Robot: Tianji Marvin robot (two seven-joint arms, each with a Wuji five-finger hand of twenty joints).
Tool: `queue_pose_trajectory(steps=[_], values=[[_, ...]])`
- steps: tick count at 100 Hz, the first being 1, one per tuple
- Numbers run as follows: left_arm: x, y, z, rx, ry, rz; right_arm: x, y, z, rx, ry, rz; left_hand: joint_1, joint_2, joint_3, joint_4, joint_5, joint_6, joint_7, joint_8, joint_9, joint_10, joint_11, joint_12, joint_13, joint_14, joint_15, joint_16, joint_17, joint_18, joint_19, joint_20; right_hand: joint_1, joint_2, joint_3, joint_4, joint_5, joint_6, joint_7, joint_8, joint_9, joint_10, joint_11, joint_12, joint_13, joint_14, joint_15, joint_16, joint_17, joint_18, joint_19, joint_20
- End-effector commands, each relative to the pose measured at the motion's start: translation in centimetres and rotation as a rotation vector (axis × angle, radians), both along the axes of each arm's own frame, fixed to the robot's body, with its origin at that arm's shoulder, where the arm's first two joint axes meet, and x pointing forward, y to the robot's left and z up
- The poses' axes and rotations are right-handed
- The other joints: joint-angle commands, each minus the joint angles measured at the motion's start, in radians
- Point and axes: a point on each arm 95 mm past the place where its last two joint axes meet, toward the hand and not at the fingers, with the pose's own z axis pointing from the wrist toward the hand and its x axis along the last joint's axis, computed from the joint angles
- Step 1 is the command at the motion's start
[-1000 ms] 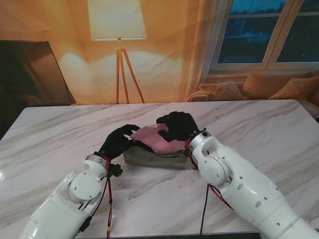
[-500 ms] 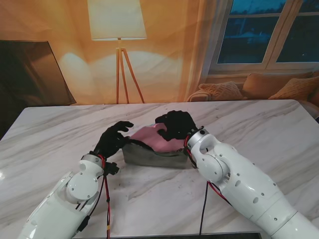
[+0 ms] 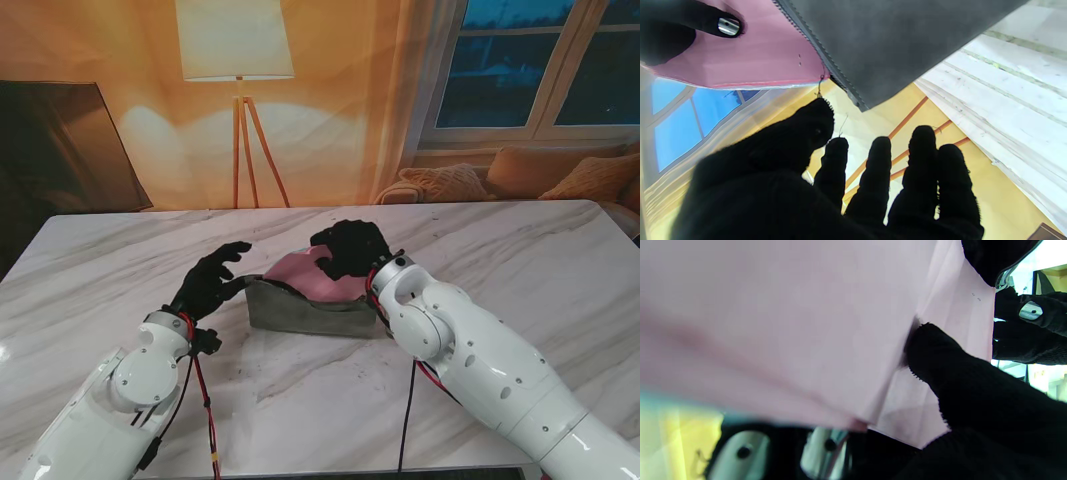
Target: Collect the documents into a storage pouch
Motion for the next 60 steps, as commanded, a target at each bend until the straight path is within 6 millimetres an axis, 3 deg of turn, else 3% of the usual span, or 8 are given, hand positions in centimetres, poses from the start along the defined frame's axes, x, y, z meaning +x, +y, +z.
queue_pose_trajectory(steps=[1,40,60], values=[[-0.2,0.6,-0.1,0.024,0.031,-0.001,0.2,0.0,0.0,-0.026,0.012,-0.003,-0.033,-0.011,-0.035,0.028,-0.062,-0.013,-0.033,-0.014,-0.053,-0.027,-0.008,-0.014,-0.066,-0.031,-0.038,-0.02,-0.028,-0.044,-0.031,-0.01,0.015,0.012,0.069,0.025,0.057,-0.034,0.05,-0.009,0.052,0.117,0.061,0.012,0.024,-0.157,0.074,0.013,0.028,-0.057,0.261,-0.012],[1.0,1.4,-2.0,0.059,0.226,-0.033,0.3,0.4,0.2,-0.067,0.044,0.006,-0.058,-0.036,-0.062,0.024,-0.08,-0.004,-0.153,-0.037,-0.116,-0.025,-0.048,-0.027,-0.114,-0.045,-0.098,-0.033,-0.043,-0.059,-0.114,-0.008,0.013,-0.001,0.08,0.025,0.066,-0.028,0.051,-0.013,0.062,0.119,0.058,0.011,0.024,-0.152,0.076,0.014,0.028,-0.057,0.261,-0.013],[2.3,0.3,-3.3,0.039,0.273,-0.051,0.1,0.8,0.3,-0.098,0.069,0.023,-0.054,-0.048,-0.054,0.019,0.018,-0.042,-0.124,-0.006,-0.086,-0.003,0.012,0.05,-0.107,-0.034,-0.002,0.063,-0.045,-0.057,-0.086,0.045,0.009,-0.013,0.093,0.024,0.072,-0.021,0.049,-0.019,0.068,0.122,0.055,0.01,0.024,-0.146,0.078,0.015,0.027,-0.056,0.261,-0.013]])
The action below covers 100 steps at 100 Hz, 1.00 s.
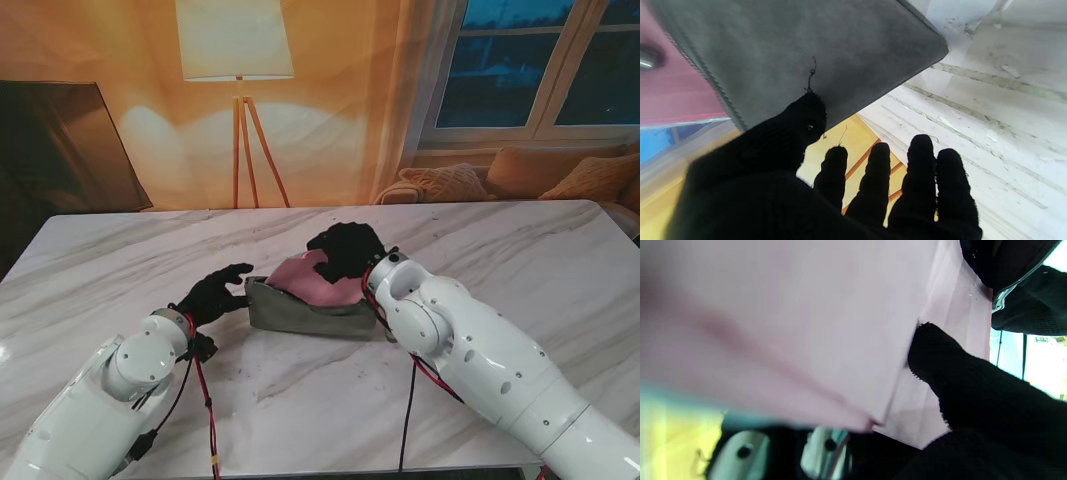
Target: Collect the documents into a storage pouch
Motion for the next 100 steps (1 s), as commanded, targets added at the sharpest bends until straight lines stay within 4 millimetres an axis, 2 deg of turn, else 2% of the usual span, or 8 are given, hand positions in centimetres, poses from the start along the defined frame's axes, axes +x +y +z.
queue_pose_trajectory(steps=[1,28,34,42,51,71,88,100], values=[[0.4,-0.9,-0.4,-0.036,0.011,-0.001,-0.1,0.2,0.1,-0.027,0.013,0.007,-0.028,-0.032,0.001,0.019,0.051,-0.042,0.028,0.023,-0.018,0.01,0.037,0.044,-0.016,-0.009,0.043,0.04,-0.01,-0.028,0.024,0.037,0.008,-0.002,0.082,0.023,0.071,-0.022,0.039,-0.005,0.068,0.122,0.055,0.01,0.024,-0.146,0.078,0.015,0.027,-0.056,0.261,-0.011],[1.5,-2.4,-0.7,-0.082,-0.011,0.011,-0.2,0.7,-0.2,-0.064,0.046,0.012,0.017,-0.01,0.032,0.016,0.281,-0.045,0.231,0.098,0.039,0.036,0.094,0.111,0.011,0.005,0.109,0.083,0.002,-0.021,0.088,0.055,-0.015,-0.023,0.113,0.015,0.071,0.011,0.032,-0.028,0.081,0.122,0.052,0.012,0.023,-0.141,0.08,0.017,0.023,-0.046,0.262,-0.011],[1.6,-2.6,-0.8,-0.096,-0.015,0.016,-0.2,0.7,-0.3,-0.07,0.051,0.011,0.1,-0.038,-0.019,-0.058,0.348,-0.046,0.314,0.127,0.089,0.042,0.128,0.136,0.032,0.016,0.137,0.092,0.012,-0.015,0.113,0.051,-0.029,-0.032,0.119,0.012,0.07,0.025,0.029,-0.036,0.085,0.121,0.058,0.015,0.024,-0.141,0.077,0.015,0.019,-0.047,0.26,-0.011],[1.7,-2.9,-0.8,-0.115,-0.014,0.025,-0.2,0.9,-0.5,-0.071,0.065,0.007,0.212,-0.042,-0.109,-0.069,0.423,-0.032,0.44,0.077,0.177,0.048,0.188,0.185,0.081,0.045,0.216,0.141,0.03,-0.009,0.16,0.055,-0.078,-0.071,0.149,0.007,0.066,0.044,0.03,-0.05,0.081,0.118,0.064,0.017,0.024,-0.135,0.075,0.009,0.009,-0.046,0.256,-0.01],[1.7,-3.0,-0.8,-0.126,-0.023,0.038,-0.2,1.1,-0.6,-0.076,0.073,0.005,0.278,0.007,-0.174,-0.07,0.496,0.001,0.545,0.014,0.393,0.048,0.202,0.452,0.187,0.089,0.358,0.232,0.094,0.008,0.26,0.088,-0.157,-0.127,0.183,-0.006,0.051,0.056,0.025,-0.054,0.062,0.114,0.058,0.015,0.024,-0.136,0.07,-0.004,-0.005,-0.045,0.25,-0.008],[1.6,-3.3,-0.8,-0.169,-0.011,0.065,-0.2,1.6,-0.7,-0.056,0.073,0.002,0.396,0.093,-0.304,-0.063,0.497,0.064,0.587,0.057,0.61,0.082,0.316,0.432,0.371,0.139,0.503,0.251,0.223,0.072,0.318,0.18,-0.229,-0.141,0.196,-0.012,0.043,0.065,0.006,-0.047,0.036,0.112,0.02,-0.005,0.024,-0.129,0.053,-0.024,-0.029,-0.044,0.238,-0.004],[1.2,-3.4,-0.7,-0.188,0.002,0.063,-0.3,1.7,-0.7,-0.022,0.059,0.002,0.438,0.114,-0.334,-0.057,0.499,0.048,0.599,0.103,0.636,0.11,0.376,0.407,0.422,0.152,0.548,0.257,0.26,0.097,0.337,0.205,-0.288,-0.09,0.155,0.028,0.021,0.094,-0.154,0.042,-0.064,0.113,-0.114,-0.106,0.017,-0.013,-0.094,-0.184,-0.18,0.006,0.133,0.033],[0.9,-3.3,-0.7,-0.186,0.007,0.057,-0.4,1.3,-0.5,-0.001,0.038,-0.004,0.441,0.119,-0.347,-0.056,0.497,0.031,0.596,0.113,0.624,0.098,0.371,0.4,0.402,0.147,0.534,0.251,0.245,0.086,0.326,0.203,-0.304,-0.072,0.155,0.058,-0.014,0.095,-0.229,0.086,-0.131,0.103,-0.189,-0.169,-0.091,0.059,-0.212,-0.216,-0.312,0.043,0.02,0.055]])
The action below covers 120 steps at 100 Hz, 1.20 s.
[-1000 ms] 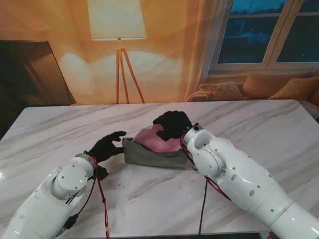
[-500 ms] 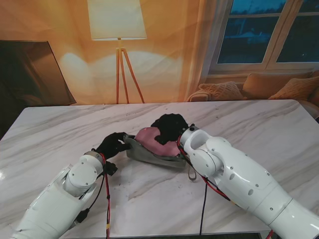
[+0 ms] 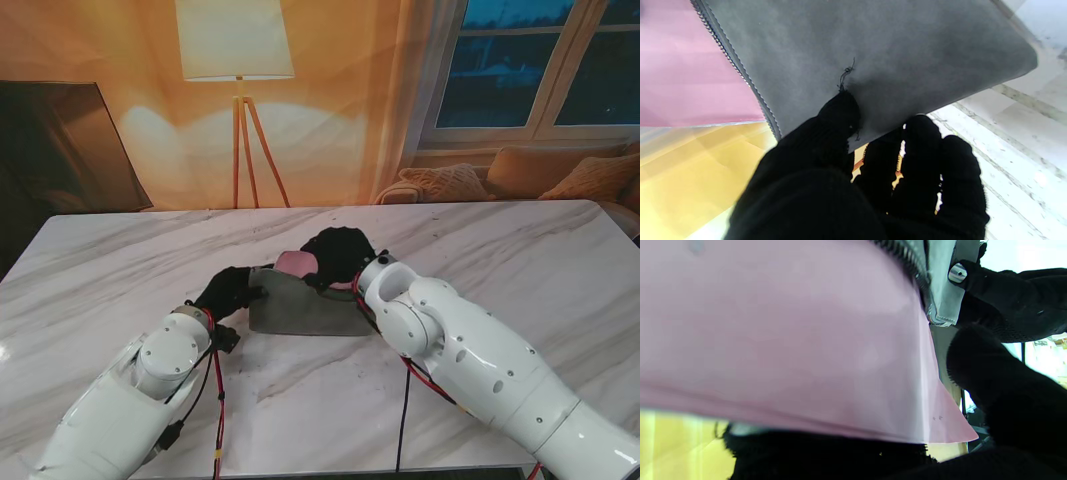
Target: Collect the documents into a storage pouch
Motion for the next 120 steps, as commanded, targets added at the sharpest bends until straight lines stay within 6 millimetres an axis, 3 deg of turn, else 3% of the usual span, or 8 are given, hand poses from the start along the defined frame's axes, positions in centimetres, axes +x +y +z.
queue_pose_trajectory(steps=[1,7,13,21,41,63,88,120], values=[[-0.3,-0.4,0.0,-0.006,0.009,-0.023,-0.1,-0.2,0.0,0.006,-0.007,-0.003,0.065,0.057,-0.013,-0.007,0.025,-0.046,0.036,0.028,0.034,0.009,0.059,-0.004,0.018,0.091,0.009,-0.012,-0.018,-0.04,0.002,0.017,-0.026,0.029,-0.001,0.039,-0.053,0.008,-0.035,0.027,-0.039,0.021,-0.033,-0.033,-0.053,0.032,-0.062,-0.02,-0.075,0.022,0.021,0.027],[-0.4,-0.4,-0.1,-0.011,0.018,-0.021,-0.1,-0.5,0.1,0.018,-0.022,-0.009,0.067,0.059,-0.02,-0.004,0.024,-0.049,0.031,0.029,0.022,0.007,0.045,-0.008,0.001,0.09,-0.006,-0.018,-0.031,-0.048,-0.006,0.013,-0.022,0.022,0.014,0.037,-0.068,-0.005,-0.039,0.034,-0.055,0.012,-0.055,-0.054,-0.113,0.065,-0.149,-0.035,-0.136,0.041,-0.045,0.028],[-0.4,-0.4,-0.2,-0.017,0.021,-0.017,-0.1,-0.8,0.2,0.026,-0.037,-0.016,0.069,0.059,-0.024,-0.002,0.025,-0.05,0.027,0.028,0.019,0.006,0.038,-0.01,-0.005,0.091,-0.013,-0.021,-0.037,-0.05,-0.01,0.01,0.013,0.016,0.032,0.007,-0.082,-0.022,-0.01,0.034,-0.048,0.005,-0.053,-0.063,-0.129,0.076,-0.202,-0.037,-0.147,0.046,-0.064,0.041],[-0.4,-0.5,-0.3,-0.024,0.022,-0.012,0.0,-1.3,0.4,0.036,-0.052,-0.028,0.071,0.059,-0.028,0.0,0.026,-0.052,0.023,0.027,0.018,0.006,0.033,-0.009,-0.008,0.091,-0.016,-0.024,-0.038,-0.05,-0.011,0.009,0.071,0.019,0.028,-0.017,-0.107,-0.036,0.057,-0.016,-0.032,-0.003,-0.049,-0.072,-0.139,0.106,-0.305,-0.06,-0.151,0.055,-0.09,0.048],[-0.4,-0.7,-0.5,-0.027,0.016,-0.011,0.4,-2.0,0.3,0.088,-0.065,-0.065,0.069,0.056,-0.031,0.002,0.036,-0.061,0.016,0.017,0.025,0.003,0.027,-0.01,-0.001,0.087,-0.016,-0.028,-0.028,-0.047,-0.01,0.004,0.203,-0.001,0.028,-0.02,-0.067,-0.082,0.183,-0.065,0.078,0.0,-0.039,-0.065,-0.095,0.117,-0.358,-0.087,-0.115,0.068,-0.108,0.031],[-0.7,-1.0,-0.8,-0.038,0.015,-0.008,-0.2,-1.9,0.3,0.129,-0.069,-0.059,0.068,0.051,-0.028,0.003,0.039,-0.056,0.007,0.004,0.024,0.003,0.021,-0.01,-0.004,0.089,-0.02,-0.033,-0.032,-0.047,-0.013,-0.001,0.282,0.024,0.004,-0.007,0.047,-0.127,0.263,-0.066,0.148,0.008,0.028,-0.052,-0.024,0.087,-0.269,-0.067,-0.04,0.041,-0.046,0.014],[-1.0,-1.0,-0.7,-0.045,0.001,-0.006,-0.5,-0.9,0.0,0.119,-0.066,-0.008,0.017,0.006,0.047,0.0,0.01,-0.043,-0.049,-0.053,0.003,-0.008,-0.053,0.006,-0.04,0.079,-0.054,-0.055,-0.055,-0.063,-0.025,-0.03,0.315,0.021,0.004,0.0,0.082,-0.14,0.289,-0.029,0.133,0.04,0.093,0.024,0.056,-0.004,-0.1,-0.013,0.056,-0.005,0.017,0.015],[-1.1,-0.9,-0.4,-0.063,-0.014,-0.004,-0.1,0.5,-0.9,0.066,-0.015,0.042,0.009,0.014,0.043,-0.006,0.006,-0.049,-0.065,-0.055,-0.025,0.003,-0.051,0.012,-0.063,0.082,-0.054,-0.051,-0.076,-0.069,-0.026,-0.03,0.322,0.005,0.018,0.0,0.097,-0.122,0.287,-0.008,0.137,0.055,0.097,0.046,0.071,-0.042,-0.025,0.021,0.113,-0.009,0.033,0.006]])
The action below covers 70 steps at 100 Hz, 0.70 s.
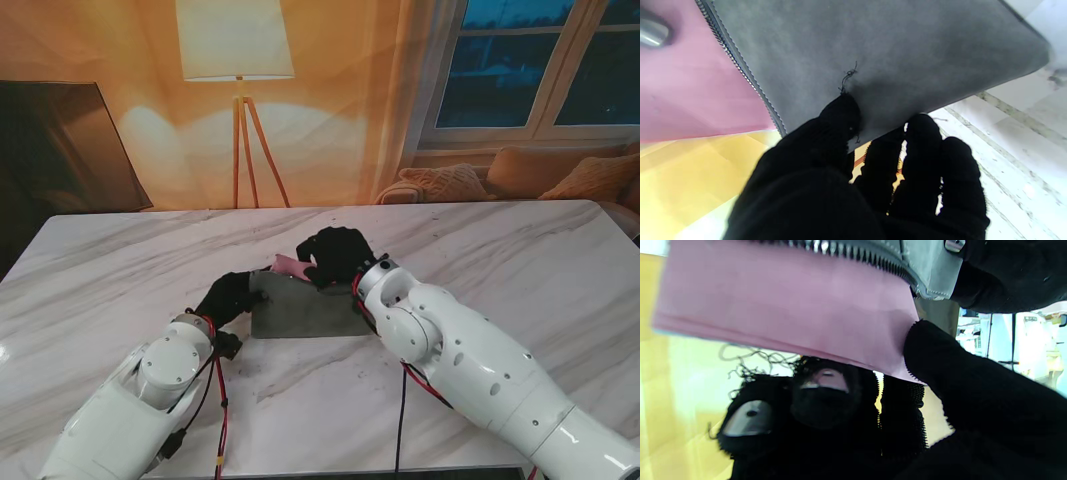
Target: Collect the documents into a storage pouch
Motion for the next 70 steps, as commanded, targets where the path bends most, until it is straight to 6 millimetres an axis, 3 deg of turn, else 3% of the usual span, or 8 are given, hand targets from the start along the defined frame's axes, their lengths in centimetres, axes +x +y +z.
queue_pose_trajectory(steps=[1,20,47,70], values=[[-0.15,-0.71,0.41,-0.017,-0.011,-0.025,0.17,0.39,-0.43,-0.029,0.029,0.015,0.023,0.015,-0.002,-0.009,0.006,-0.05,0.002,-0.004,-0.012,-0.009,0.007,0.015,-0.024,0.066,-0.019,-0.018,-0.03,-0.071,-0.013,-0.015,0.072,-0.004,0.035,0.021,0.072,-0.068,0.077,0.037,0.029,0.071,0.026,0.011,0.044,-0.098,0.051,0.014,0.029,-0.036,0.096,-0.012],[-0.3,-0.48,0.54,-0.004,-0.027,-0.039,0.46,0.77,-0.8,-0.07,0.07,0.031,0.041,0.014,0.01,-0.013,0.026,-0.067,0.019,0.007,-0.039,-0.013,-0.067,0.043,-0.059,0.059,-0.055,-0.029,-0.056,-0.085,-0.028,-0.031,0.074,-0.007,0.039,0.02,0.077,-0.064,0.08,0.048,0.029,0.076,0.027,0.016,0.042,-0.1,0.069,0.024,0.034,-0.032,0.103,-0.013],[-0.47,-0.12,0.66,0.032,-0.06,-0.059,0.55,0.55,-0.7,-0.099,0.1,0.032,0.096,0.037,-0.009,-0.006,0.07,-0.083,0.069,0.014,-0.011,-0.025,-0.103,0.074,-0.047,0.054,-0.05,-0.027,-0.045,-0.08,-0.025,-0.038,0.068,0.0,0.032,0.019,0.076,-0.063,0.067,0.057,0.035,0.073,0.026,0.026,0.041,-0.065,0.063,0.019,-0.007,-0.013,0.129,-0.002],[-0.43,-0.13,0.79,0.043,-0.07,-0.084,0.44,0.28,-0.45,-0.119,0.081,0.043,0.119,0.051,-0.035,-0.002,0.069,-0.088,0.104,0.043,-0.006,-0.024,-0.101,0.096,-0.045,0.046,-0.045,-0.024,-0.044,-0.082,-0.025,-0.042,0.053,0.003,0.038,0.015,0.074,-0.064,0.059,0.054,0.048,0.066,0.028,0.039,0.041,-0.068,0.089,0.021,0.002,-0.022,0.16,0.0]])
